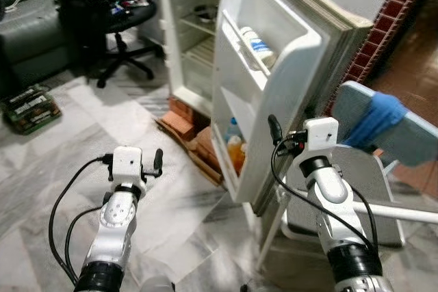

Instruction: Restocking fridge

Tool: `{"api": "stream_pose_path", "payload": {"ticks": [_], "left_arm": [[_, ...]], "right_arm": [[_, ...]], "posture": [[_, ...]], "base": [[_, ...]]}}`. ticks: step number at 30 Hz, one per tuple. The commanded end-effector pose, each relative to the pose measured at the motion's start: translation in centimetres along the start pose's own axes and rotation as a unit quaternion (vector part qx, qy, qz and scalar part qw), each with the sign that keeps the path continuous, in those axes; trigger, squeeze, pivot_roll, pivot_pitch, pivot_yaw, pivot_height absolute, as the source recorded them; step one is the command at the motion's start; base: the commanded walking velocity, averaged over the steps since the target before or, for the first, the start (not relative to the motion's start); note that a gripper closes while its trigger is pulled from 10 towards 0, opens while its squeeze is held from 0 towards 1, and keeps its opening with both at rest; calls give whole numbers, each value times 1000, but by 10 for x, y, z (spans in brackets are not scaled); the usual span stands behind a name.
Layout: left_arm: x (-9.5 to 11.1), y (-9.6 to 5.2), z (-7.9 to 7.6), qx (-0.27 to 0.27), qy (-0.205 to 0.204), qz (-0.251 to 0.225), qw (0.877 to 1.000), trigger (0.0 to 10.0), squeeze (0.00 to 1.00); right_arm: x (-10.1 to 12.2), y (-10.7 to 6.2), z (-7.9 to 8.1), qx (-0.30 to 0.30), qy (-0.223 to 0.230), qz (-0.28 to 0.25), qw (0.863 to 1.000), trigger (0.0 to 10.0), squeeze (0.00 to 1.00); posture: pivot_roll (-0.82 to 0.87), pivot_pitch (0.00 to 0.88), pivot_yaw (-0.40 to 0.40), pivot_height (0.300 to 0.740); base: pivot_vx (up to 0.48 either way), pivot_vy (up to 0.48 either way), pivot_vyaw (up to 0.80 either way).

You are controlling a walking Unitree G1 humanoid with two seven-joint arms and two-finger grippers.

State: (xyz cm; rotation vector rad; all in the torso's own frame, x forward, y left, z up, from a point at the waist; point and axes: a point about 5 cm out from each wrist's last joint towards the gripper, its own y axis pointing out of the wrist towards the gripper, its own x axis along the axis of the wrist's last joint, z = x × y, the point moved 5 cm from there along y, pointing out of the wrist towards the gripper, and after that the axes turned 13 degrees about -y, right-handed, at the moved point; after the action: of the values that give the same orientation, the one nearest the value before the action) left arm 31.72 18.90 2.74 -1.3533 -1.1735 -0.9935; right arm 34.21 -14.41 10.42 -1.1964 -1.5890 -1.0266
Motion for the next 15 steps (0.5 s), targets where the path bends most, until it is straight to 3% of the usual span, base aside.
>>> {"api": "stream_pose_path", "payload": {"ticks": [1,4,8,15], "left_arm": [[-2,-3,10,12,2,6,1000,10000,0],[-5,-5,13,12,5,12,1000,10000,0],[-19,-16,25,16,7,39,999,10000,0],[-23,-30,41,29,10,50,998,10000,0]], "right_arm": [[4,-4,-1,10,2,-10,1000,10000,0],[0,-9,-3,16,5,-4,1000,10000,0],[-24,-19,-5,22,-7,48,999,10000,0],[-28,13,-30,-43,-25,89,995,10000,0]], "posture": [[43,0,-43,740],[43,0,-45,740],[46,1,-41,740],[89,25,-46,740]], "base": [[0,0,0],[0,0,0],[0,0,0],[0,0,0]]}}
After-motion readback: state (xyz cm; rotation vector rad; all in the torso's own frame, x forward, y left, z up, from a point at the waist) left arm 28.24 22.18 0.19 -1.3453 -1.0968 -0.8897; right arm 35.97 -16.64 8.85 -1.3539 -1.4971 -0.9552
